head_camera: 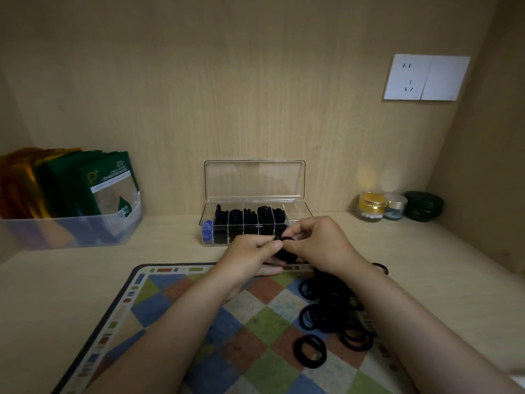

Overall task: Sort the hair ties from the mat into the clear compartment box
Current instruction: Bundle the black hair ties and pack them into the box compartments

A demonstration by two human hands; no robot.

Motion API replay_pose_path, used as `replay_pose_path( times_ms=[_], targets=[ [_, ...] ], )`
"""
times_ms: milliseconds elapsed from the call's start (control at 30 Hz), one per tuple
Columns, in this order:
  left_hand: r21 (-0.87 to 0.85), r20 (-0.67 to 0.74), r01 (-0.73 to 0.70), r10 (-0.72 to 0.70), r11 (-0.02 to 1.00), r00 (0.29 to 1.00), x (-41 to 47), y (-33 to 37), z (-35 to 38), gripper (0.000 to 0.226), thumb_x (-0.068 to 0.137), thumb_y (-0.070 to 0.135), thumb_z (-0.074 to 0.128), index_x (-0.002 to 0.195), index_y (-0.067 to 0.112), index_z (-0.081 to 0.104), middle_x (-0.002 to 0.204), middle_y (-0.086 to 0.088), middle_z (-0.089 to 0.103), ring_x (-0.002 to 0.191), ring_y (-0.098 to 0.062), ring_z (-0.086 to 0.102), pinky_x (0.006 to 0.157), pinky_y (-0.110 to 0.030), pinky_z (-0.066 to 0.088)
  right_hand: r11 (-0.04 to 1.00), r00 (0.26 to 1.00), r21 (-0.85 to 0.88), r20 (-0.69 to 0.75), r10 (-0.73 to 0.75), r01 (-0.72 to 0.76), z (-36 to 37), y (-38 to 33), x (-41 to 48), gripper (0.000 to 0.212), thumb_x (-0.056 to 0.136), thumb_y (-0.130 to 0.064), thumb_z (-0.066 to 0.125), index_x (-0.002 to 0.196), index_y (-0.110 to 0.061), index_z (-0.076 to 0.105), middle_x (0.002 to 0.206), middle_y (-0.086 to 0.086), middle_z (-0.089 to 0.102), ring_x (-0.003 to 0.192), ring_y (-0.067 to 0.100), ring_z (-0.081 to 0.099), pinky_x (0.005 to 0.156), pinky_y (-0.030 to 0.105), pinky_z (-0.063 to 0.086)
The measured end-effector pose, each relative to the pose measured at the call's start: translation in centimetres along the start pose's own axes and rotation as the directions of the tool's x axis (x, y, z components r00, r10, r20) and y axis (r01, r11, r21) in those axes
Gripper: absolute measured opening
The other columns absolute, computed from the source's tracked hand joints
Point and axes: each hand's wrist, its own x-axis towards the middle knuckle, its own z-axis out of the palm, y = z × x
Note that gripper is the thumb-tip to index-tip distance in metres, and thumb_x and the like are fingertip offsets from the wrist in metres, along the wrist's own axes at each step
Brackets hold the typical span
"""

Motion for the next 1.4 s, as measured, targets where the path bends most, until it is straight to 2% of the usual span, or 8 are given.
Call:
replay_pose_path(
  times_ms=[233,367,500,800,900,1000,1133,1400],
  targets=[
    [0.037,-0.061,-0.002,0.004,0.999,0.998,0.0,-0.1,-0.6,0.022,0.098,0.012,0.060,0.116,0.007,0.071,0.102,-0.013,0.075,0.092,-0.021,0.075,0.077,-0.027,0.061,1.000,0.961,-0.020,0.275,-0.016,0.022,-2.3,-0.5,-0.2,0.028,0.085,-0.018,0.078,0.112,-0.021,0.070,0.083,-0.008,0.066,0.063,0.005,0.062,0.062,0.017,0.051],
    [0.069,-0.122,-0.009,0.017,0.998,0.992,0.1,-0.1,-1.0,0.021,0.096,0.010,0.062,0.116,0.007,0.069,0.102,-0.013,0.074,0.091,-0.020,0.075,0.074,-0.026,0.062,0.974,0.924,-0.210,0.383,0.004,0.083,-4.4,-0.2,-0.3,0.018,0.086,-0.016,0.076,0.102,-0.024,0.075,0.093,-0.006,0.073,0.072,-0.006,0.062,0.067,0.011,0.047],
    [0.077,-0.140,-0.012,0.023,0.997,0.990,0.1,0.0,-0.8,0.019,0.096,0.011,0.063,0.114,0.010,0.068,0.101,-0.013,0.074,0.091,-0.021,0.075,0.075,-0.027,0.062,0.904,0.830,-0.407,0.543,0.125,0.130,-5.2,-0.5,-0.8,0.035,0.077,-0.022,0.083,0.109,-0.036,0.075,0.101,-0.016,0.070,0.086,-0.002,0.063,0.075,0.014,0.045],
    [0.086,-0.153,-0.016,0.029,0.996,0.988,0.1,0.0,-0.5,0.018,0.096,0.013,0.063,0.112,0.011,0.070,0.099,-0.011,0.075,0.088,-0.017,0.075,0.074,-0.026,0.062,0.802,0.826,-0.550,0.547,0.134,0.233,-4.0,-1.2,-1.1,0.011,0.077,-0.026,0.082,0.076,-0.034,0.076,0.099,-0.009,0.071,0.090,0.006,0.064,0.079,0.022,0.052],
    [0.078,-0.158,-0.030,0.042,0.997,0.987,0.1,0.0,-0.4,0.016,0.095,0.014,0.064,0.110,0.012,0.071,0.098,-0.006,0.075,0.089,-0.016,0.075,0.074,-0.026,0.062,0.879,0.843,-0.444,0.528,0.102,0.172,-4.3,-0.9,-1.1,0.010,0.078,-0.025,0.082,0.079,-0.033,0.076,0.090,-0.013,0.073,0.085,0.003,0.065,0.078,0.021,0.050],
    [0.054,-0.157,-0.037,0.046,0.998,0.987,0.0,0.0,-0.3,0.014,0.095,0.014,0.064,0.107,0.014,0.072,0.095,-0.003,0.075,0.090,-0.017,0.075,0.076,-0.028,0.062,0.987,0.899,-0.138,0.438,-0.018,0.087,-4.2,-0.9,-0.9,0.009,0.081,-0.015,0.080,0.085,-0.023,0.077,0.079,-0.007,0.074,0.071,0.005,0.065,0.072,0.020,0.052],
    [0.054,-0.132,-0.027,0.034,0.998,0.991,0.0,0.1,-0.2,0.020,0.095,0.018,0.066,0.110,0.011,0.075,0.095,-0.008,0.078,0.088,-0.017,0.076,0.075,-0.028,0.062,0.969,0.974,0.243,0.229,-0.005,-0.052,-3.1,-1.3,-0.8,0.004,0.083,-0.012,0.079,0.087,-0.012,0.077,0.074,0.007,0.071,0.059,0.018,0.054,0.048,0.021,0.043],
    [-0.061,-0.055,0.002,-0.005,0.998,0.998,0.1,0.2,0.2,0.024,0.092,0.023,0.069,0.112,0.011,0.074,0.096,-0.009,0.078,0.091,-0.020,0.075,0.075,-0.027,0.061,0.953,0.996,0.291,0.030,0.079,-0.085,-0.8,-1.0,-0.6,0.012,0.078,-0.004,0.082,0.088,0.000,0.077,0.062,0.003,0.069,0.040,-0.002,0.055,0.042,0.010,0.040]
  ],
)
